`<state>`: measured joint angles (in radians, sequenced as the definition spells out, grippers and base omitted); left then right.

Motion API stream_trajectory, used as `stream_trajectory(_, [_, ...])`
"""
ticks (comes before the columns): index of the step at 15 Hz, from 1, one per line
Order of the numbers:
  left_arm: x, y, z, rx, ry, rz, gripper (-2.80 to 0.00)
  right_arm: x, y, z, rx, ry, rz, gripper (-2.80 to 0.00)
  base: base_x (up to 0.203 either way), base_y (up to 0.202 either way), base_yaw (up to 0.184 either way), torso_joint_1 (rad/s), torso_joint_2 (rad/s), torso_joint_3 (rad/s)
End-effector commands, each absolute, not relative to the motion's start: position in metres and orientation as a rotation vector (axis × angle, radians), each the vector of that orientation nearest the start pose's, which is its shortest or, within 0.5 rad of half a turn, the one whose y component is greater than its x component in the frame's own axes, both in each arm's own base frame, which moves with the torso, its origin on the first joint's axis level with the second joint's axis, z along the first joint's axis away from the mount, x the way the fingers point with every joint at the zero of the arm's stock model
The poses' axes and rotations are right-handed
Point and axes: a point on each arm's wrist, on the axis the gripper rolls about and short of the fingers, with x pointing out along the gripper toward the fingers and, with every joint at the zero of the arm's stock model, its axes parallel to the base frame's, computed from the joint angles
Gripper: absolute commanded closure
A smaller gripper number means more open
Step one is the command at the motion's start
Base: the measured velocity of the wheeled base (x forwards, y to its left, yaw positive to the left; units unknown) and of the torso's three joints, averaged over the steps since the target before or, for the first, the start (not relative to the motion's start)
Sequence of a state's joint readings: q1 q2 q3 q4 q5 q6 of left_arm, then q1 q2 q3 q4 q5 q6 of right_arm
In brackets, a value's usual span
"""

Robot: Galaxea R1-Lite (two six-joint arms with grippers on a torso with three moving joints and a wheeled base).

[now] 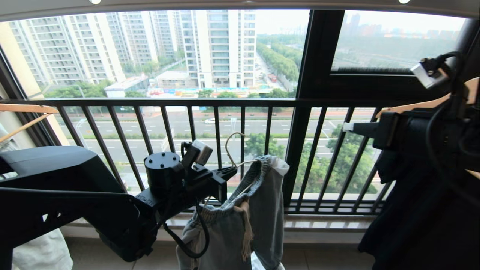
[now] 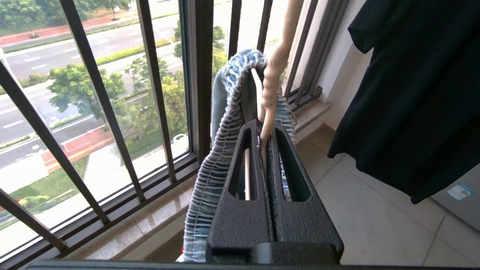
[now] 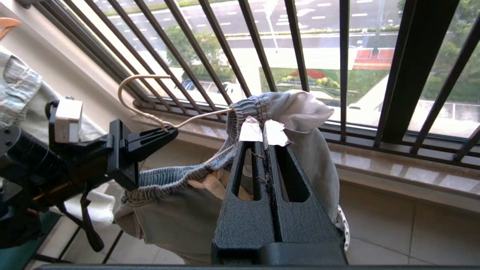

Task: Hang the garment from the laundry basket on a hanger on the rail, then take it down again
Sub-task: Take the clothes off the clothes rack

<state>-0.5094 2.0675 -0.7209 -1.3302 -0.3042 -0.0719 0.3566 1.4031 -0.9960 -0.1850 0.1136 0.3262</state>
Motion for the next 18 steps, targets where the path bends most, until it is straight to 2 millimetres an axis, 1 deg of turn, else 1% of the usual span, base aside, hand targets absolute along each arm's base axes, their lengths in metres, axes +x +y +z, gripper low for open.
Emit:
stream_trajectory(1, [0.314, -0.183, 0.107, -0.069, 0.034, -0.794, 0.0, 0.272, 0.106, 0.239, 0.284, 0.395, 0.42, 0.0, 0.0, 0.0, 0.0, 0.0, 0.0, 0.0])
stream_trajectory(3, [0.313, -0.182, 0.112, -0.071, 0.021, -0.79, 0.0, 0.302, 0.12, 0.212, 0.256, 0.457, 0.422, 0.0, 0.0, 0.0, 0.0, 0.0, 0.0, 0.0])
stream_trajectory(5, [0.314, -0.182, 0.111, -0.07, 0.025, -0.788, 0.0, 0.33, 0.132, 0.176, 0.227, 0.54, 0.42, 0.0, 0.0, 0.0, 0.0, 0.0, 0.0, 0.0])
stream_trajectory(6, [0.313, -0.183, 0.112, -0.07, 0.024, -0.791, 0.0, 0.34, 0.137, 0.158, 0.215, 0.577, 0.418, 0.0, 0.0, 0.0, 0.0, 0.0, 0.0, 0.0])
stream_trajectory(7, [0.31, -0.184, 0.114, -0.072, 0.021, -0.799, 0.0, 0.345, 0.141, 0.149, 0.208, 0.596, 0.423, 0.0, 0.0, 0.0, 0.0, 0.0, 0.0, 0.0])
stream_trajectory(8, [0.308, -0.186, 0.114, -0.072, 0.024, -0.807, 0.0, 0.346, 0.147, 0.143, 0.203, 0.61, 0.434, -2.8, 0.0, 0.0, 0.0, 0.0, 0.0, 0.0])
stream_trajectory(11, [0.308, -0.187, 0.114, -0.073, 0.023, -0.807, 0.0, 0.351, 0.162, 0.121, 0.207, 0.656, 0.447, -2.8, 0.0, 0.0, 0.0, 0.0, 0.0, 0.0])
stream_trajectory(13, [0.307, -0.186, 0.114, -0.073, 0.023, -0.807, 0.0, 0.354, 0.174, 0.118, 0.241, 0.61, 0.439, -2.8, 0.0, 0.0, 0.0, 0.0, 0.0, 0.0])
stream_trajectory(16, [0.307, -0.187, 0.115, -0.074, 0.021, -0.808, 0.0, 0.355, 0.188, 0.109, 0.227, 0.569, 0.397, -2.8, 0.0, 0.0, 0.0, 0.0, 0.0, 0.0])
stream_trajectory(18, [0.307, -0.187, 0.115, -0.072, 0.021, -0.81, 0.0, 0.357, 0.189, 0.108, 0.227, 0.563, 0.388, -2.8, 0.0, 0.0, 0.0, 0.0, 0.0, 0.0])
